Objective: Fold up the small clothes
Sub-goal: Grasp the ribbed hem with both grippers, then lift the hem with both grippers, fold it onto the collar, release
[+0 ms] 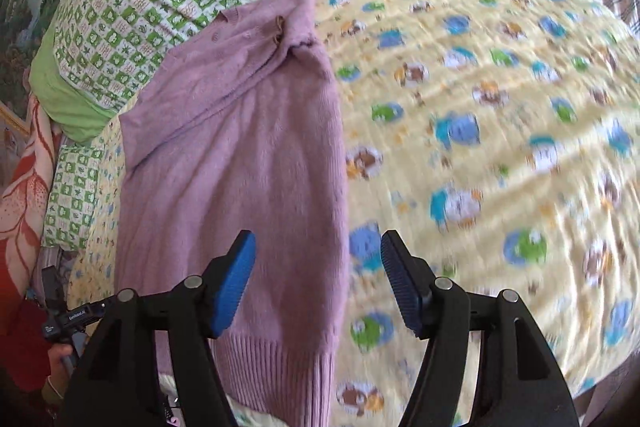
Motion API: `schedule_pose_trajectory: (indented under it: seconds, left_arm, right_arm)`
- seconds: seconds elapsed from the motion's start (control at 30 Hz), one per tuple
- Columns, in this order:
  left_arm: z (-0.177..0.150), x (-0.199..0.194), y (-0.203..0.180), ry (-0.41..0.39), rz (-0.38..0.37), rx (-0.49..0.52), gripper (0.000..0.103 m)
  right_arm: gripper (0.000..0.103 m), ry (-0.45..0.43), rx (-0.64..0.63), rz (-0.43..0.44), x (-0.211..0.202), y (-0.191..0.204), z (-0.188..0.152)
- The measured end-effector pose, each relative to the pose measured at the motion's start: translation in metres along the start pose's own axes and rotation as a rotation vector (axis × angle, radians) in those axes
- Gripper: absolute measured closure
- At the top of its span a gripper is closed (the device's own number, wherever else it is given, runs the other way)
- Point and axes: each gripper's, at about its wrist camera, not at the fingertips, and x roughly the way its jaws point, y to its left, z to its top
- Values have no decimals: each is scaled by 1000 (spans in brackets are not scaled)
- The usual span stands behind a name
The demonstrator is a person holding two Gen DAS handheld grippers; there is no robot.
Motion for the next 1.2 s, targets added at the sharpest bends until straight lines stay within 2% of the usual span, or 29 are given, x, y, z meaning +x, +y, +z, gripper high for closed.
schedule_pose_trajectory:
  seconds: [0.17,0.33,0.4,0.47,0.53,0.57,0.6,0.63,0.67,0.7,0.83,0.93,1.0,1.2]
  left_arm:
    - [-24,-3,-1,6,-35,2,20]
    - [-35,-2,-8,-4,-55,27,22]
    - [-34,-2,-9,-4,-77,21,28]
    - [-33,-2,-7,-1,-88,17,38]
    - [-31,-3,-2,0,-95,13,49]
    - [-31,-4,1,-1,-96,11,57]
    - [-32,-5,4,-2,-97,11,68]
    - [-33,-5,6,3,-113,17,76]
    - [-33,-4,8,13,-135,17,90]
    - [-34,-4,9,20,-158,15,94]
    - [-47,-17,11,-17,-213,30,97]
    - [-53,-13,16,-9,-226,21,97]
    - [-51,-12,20,-4,-241,-4,97]
    - [-40,-29,19,-32,-296,-13,97]
  right_arm:
    - [37,49,-22,7,-2,2,-33]
    - [37,80,-18,67,0,3,-62]
    - [39,92,-20,64,5,3,-69]
    - [41,82,2,82,8,2,-73]
    - [56,86,36,120,12,1,-72]
    - [60,97,56,138,16,1,-73]
    - [73,102,61,134,18,2,-74]
    - [90,107,58,119,20,2,-75]
    - [94,117,56,108,22,3,-76]
    - [94,110,56,110,21,3,-78]
    - [96,88,34,102,6,-1,-81]
    - [97,89,45,95,-1,-14,-84]
    - [97,92,65,109,0,-19,-84]
    - [97,75,41,158,-7,0,-76]
